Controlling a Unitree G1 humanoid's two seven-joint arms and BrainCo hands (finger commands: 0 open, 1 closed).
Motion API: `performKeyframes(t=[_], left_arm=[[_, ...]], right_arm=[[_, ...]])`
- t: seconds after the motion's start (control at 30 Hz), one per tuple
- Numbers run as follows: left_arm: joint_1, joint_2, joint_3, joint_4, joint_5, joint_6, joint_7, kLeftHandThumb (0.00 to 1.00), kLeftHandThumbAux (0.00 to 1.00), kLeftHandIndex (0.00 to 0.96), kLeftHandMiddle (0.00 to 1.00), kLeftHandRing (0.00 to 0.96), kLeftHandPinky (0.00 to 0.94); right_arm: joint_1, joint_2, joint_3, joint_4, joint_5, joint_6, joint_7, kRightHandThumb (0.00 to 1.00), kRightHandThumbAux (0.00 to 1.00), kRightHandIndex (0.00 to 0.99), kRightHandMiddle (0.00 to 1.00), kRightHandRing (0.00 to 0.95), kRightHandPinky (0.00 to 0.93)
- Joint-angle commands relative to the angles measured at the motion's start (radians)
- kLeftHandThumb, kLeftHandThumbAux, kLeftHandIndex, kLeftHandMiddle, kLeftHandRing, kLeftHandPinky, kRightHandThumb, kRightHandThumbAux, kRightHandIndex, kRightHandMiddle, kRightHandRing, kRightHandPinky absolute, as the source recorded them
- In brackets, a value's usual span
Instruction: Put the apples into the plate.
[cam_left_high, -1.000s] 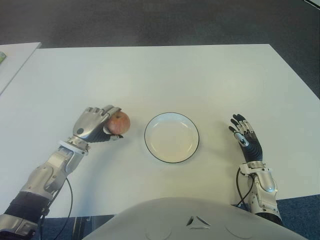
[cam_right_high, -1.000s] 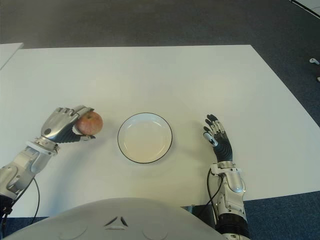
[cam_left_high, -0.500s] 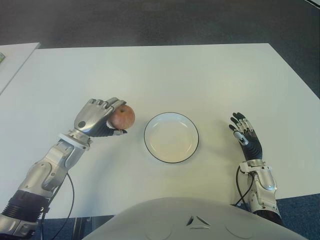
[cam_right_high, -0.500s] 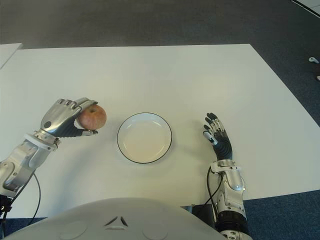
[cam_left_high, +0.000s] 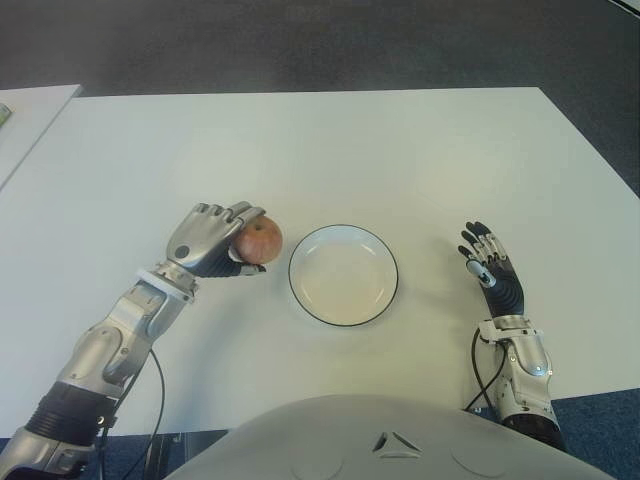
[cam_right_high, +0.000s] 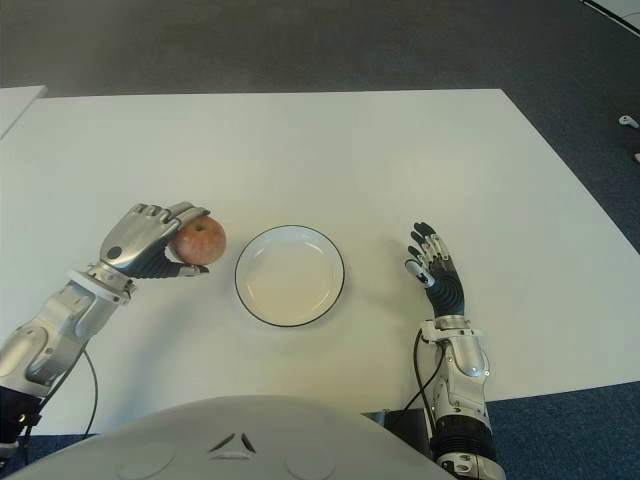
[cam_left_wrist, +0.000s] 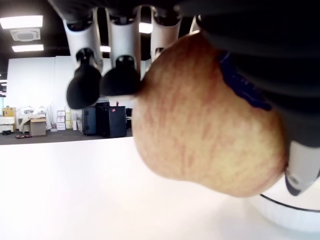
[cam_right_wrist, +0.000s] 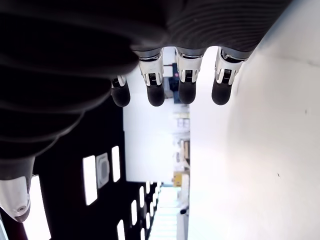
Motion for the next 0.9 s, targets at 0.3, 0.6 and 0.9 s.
performKeyframes(t=[0.3,0.6,0.9], left_arm=[[-0.123,-0.139,-0.149,-0.022,0.159,0.029,-0.058,0.743,0.694,0.444,0.850,0.846,0.855],[-0.195,-0.217,-0.232,0.102,0.167,0.010,-0.037,0.746,0.693,0.444,0.851,0.852,0.842],[-0.243,-0.267,-0.272,0.142,0.144,0.016,-0.064,0.747,0.693,0.444,0.858,0.850,0.847]], right_arm=[[0.085,0.075,0.044,0.176,-0.035,0.094,-0.024,0.163,0.518,0.026,0.054,0.028,0.033],[0.094,0.085,0.061,0.165,-0.053,0.085,-0.041,0.175,0.507,0.031,0.067,0.038,0.047],[0.106,0.097,0.068,0.157,-0.077,0.062,-0.075,0.164,0.525,0.026,0.066,0.023,0.008]])
